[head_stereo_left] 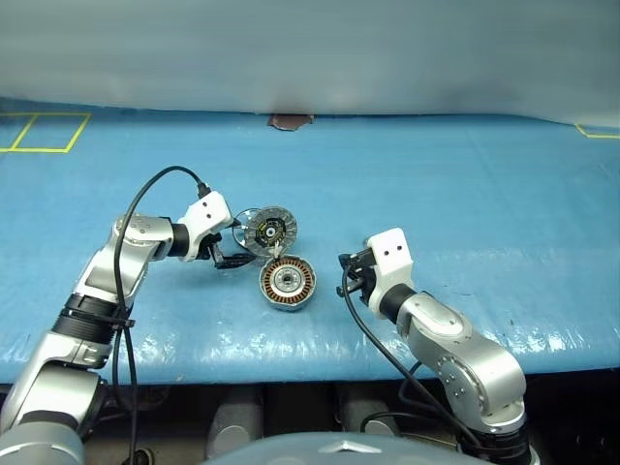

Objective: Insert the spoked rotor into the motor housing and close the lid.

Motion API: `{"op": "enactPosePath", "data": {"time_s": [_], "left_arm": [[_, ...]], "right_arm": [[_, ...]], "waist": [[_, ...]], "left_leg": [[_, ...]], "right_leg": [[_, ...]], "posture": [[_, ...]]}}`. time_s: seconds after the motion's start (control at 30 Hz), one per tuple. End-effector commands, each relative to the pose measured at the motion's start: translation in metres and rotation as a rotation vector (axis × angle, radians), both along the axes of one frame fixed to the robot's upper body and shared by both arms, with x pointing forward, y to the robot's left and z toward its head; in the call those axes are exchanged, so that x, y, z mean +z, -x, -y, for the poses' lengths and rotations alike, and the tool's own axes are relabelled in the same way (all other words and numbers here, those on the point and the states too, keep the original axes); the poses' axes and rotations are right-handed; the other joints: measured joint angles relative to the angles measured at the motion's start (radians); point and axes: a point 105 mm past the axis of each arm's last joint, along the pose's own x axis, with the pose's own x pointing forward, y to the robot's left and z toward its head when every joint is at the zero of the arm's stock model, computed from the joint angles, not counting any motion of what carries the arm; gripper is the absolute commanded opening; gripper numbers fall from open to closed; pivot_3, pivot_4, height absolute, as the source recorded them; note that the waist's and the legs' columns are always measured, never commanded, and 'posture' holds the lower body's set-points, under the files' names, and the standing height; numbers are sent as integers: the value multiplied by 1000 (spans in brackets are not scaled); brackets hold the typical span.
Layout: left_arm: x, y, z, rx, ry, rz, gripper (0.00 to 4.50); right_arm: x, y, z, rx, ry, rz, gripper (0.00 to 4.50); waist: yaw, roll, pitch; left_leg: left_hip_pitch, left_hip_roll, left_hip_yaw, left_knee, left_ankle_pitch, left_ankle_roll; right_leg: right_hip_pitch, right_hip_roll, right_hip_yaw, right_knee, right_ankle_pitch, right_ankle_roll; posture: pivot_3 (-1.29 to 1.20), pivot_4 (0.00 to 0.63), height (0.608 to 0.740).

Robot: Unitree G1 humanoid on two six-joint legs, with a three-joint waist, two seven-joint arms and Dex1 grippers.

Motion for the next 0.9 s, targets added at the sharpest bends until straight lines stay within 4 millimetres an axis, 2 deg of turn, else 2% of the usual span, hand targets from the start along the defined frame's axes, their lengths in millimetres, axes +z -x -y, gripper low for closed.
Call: {"op": "enactPosePath", "data": {"time_s": [0.03,0.2,0.33,0.47,0.6,0.7,0.83,0.9], "left_arm": [[21,-10,2,26,21,98,4500],[21,-8,0,32,44,75,4500],[29,1,-2,-12,120,12,4500],[34,4,-9,-43,84,10,4500],[34,-1,-17,-32,9,53,4500],[37,-8,-15,-6,16,81,4500],[32,-12,-6,-13,-11,102,3622],[29,-15,-4,-7,-30,102,3622]], "right_arm": [[14,3,-4,17,-24,58,38],[14,3,-5,19,-24,57,38],[14,2,-5,20,-22,56,38],[14,1,-5,19,-22,58,38],[14,1,-5,17,-24,60,38],[14,1,-5,15,-25,61,38],[14,0,-6,9,-30,66,0],[15,0,-5,3,-33,69,0]], "waist": [[1,0,0],[1,0,0],[-1,0,0],[-1,0,0],[-1,0,0],[2,0,0],[1,0,0],[0,0,0]], "left_leg": [[0,0,0,0,0,0],[0,0,0,1,0,0],[0,0,0,1,0,0],[0,0,0,1,0,0],[0,0,0,1,0,0],[0,0,0,1,0,0],[0,0,0,2,0,0],[0,0,0,2,0,0]], "right_leg": [[0,0,0,0,0,0],[0,0,0,1,0,0],[0,0,0,1,0,0],[0,0,0,1,0,0],[0,0,0,2,0,0],[0,0,0,2,0,0],[0,0,0,2,0,0],[0,0,0,3,0,0]], "posture": [[0,150,740],[0,150,740],[0,150,740],[0,150,740],[0,150,740],[0,150,740],[0,150,740],[0,150,740]]}}
